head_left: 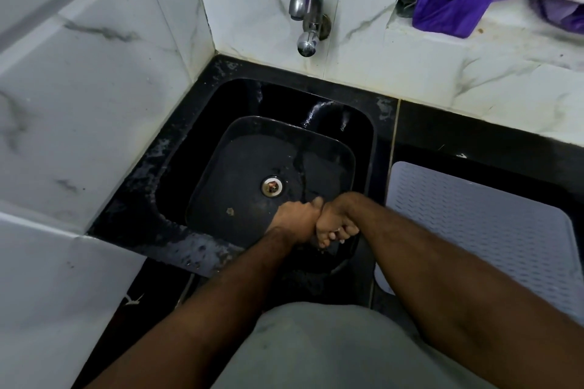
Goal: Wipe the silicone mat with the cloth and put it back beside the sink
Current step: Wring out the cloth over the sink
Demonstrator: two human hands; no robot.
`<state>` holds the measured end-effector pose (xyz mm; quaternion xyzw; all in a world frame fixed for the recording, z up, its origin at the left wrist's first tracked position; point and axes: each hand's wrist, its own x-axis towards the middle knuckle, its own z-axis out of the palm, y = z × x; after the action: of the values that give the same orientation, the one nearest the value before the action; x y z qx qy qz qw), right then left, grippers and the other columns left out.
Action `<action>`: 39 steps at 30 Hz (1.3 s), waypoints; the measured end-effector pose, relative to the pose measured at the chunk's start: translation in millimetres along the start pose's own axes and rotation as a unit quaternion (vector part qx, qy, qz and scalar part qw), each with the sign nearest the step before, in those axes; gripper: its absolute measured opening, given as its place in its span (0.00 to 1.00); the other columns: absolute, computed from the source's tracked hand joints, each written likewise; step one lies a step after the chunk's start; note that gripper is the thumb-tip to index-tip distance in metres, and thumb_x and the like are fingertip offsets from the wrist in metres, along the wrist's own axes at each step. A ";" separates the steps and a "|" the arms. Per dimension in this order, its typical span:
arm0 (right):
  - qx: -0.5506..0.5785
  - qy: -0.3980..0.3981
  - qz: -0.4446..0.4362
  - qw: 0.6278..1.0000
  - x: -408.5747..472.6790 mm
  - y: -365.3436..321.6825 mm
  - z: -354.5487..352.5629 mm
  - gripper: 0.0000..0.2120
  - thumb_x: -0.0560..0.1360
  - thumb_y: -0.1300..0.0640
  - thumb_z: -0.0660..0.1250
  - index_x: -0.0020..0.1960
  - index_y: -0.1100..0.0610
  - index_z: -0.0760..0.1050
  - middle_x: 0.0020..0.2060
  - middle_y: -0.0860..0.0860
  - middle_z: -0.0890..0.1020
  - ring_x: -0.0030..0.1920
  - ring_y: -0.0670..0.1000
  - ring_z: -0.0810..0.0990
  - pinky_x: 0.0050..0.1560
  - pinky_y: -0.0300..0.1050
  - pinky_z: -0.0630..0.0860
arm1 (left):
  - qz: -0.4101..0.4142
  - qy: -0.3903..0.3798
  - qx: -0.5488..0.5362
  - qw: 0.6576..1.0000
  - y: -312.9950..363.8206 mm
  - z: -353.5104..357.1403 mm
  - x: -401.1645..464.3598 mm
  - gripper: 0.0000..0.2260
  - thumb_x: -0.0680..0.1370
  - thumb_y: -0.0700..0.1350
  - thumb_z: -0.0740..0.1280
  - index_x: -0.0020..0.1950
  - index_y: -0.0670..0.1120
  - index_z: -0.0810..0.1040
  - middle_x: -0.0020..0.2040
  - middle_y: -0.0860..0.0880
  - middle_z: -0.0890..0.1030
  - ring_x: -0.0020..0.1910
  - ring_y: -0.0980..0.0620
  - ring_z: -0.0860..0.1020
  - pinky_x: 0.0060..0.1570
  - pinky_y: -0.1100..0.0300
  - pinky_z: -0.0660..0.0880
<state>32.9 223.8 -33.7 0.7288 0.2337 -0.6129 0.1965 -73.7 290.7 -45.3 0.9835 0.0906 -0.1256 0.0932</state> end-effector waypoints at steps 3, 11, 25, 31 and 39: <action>-0.002 -0.009 0.000 1.000 -6.7 1.9 -3.5 0.15 0.74 0.56 0.69 0.32 0.57 0.68 0.30 0.54 0.71 0.26 0.50 0.66 0.28 0.39 0.66 | 0.006 0.017 -0.005 1.000 4.6 -0.3 -3.5 0.21 0.79 0.52 0.65 0.66 0.43 0.63 0.51 0.44 0.84 0.49 0.38 0.84 0.40 0.49 0.74; 0.184 -0.081 -0.064 0.977 -47.2 16.5 -9.8 0.17 0.77 0.55 0.68 0.32 0.53 0.67 0.22 0.46 0.66 0.18 0.43 0.59 0.18 0.33 0.50 | 0.164 0.086 0.162 0.969 -18.7 -41.2 0.1 0.28 0.83 0.51 0.56 0.79 0.42 0.54 0.50 0.43 0.84 0.46 0.40 0.84 0.38 0.50 0.75; 0.157 0.292 -0.255 0.909 -55.7 57.3 13.8 0.13 0.66 0.56 0.78 0.45 0.51 0.75 0.37 0.46 0.80 0.38 0.47 0.81 0.34 0.39 0.75 | -0.036 0.032 -0.089 0.995 12.7 -50.0 0.3 0.18 0.73 0.54 0.70 0.58 0.48 0.70 0.50 0.43 0.83 0.50 0.39 0.82 0.47 0.48 0.78; 0.007 0.459 -0.308 0.833 -55.8 97.8 30.1 0.30 0.64 0.41 0.76 0.60 0.43 0.64 0.54 0.44 0.74 0.52 0.48 0.73 0.49 0.52 0.75 | -0.077 -0.016 -0.555 0.828 27.4 -31.2 -27.6 0.14 0.73 0.48 0.77 0.48 0.38 0.81 0.39 0.40 0.84 0.38 0.44 0.81 0.38 0.51 0.77; 0.402 0.323 -0.349 0.782 -78.5 116.6 77.6 0.39 0.70 0.28 0.62 0.75 0.46 0.62 0.64 0.48 0.73 0.58 0.47 0.78 0.57 0.48 0.79 | -0.065 0.082 -0.686 0.720 66.7 -27.9 -62.4 0.11 0.78 0.38 0.72 0.59 0.37 0.82 0.53 0.42 0.86 0.51 0.50 0.81 0.56 0.54 0.77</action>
<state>27.6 76.6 30.3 0.7655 0.2542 -0.4067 -0.4290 -113.3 222.4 8.4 0.6481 0.2235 0.0464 0.7265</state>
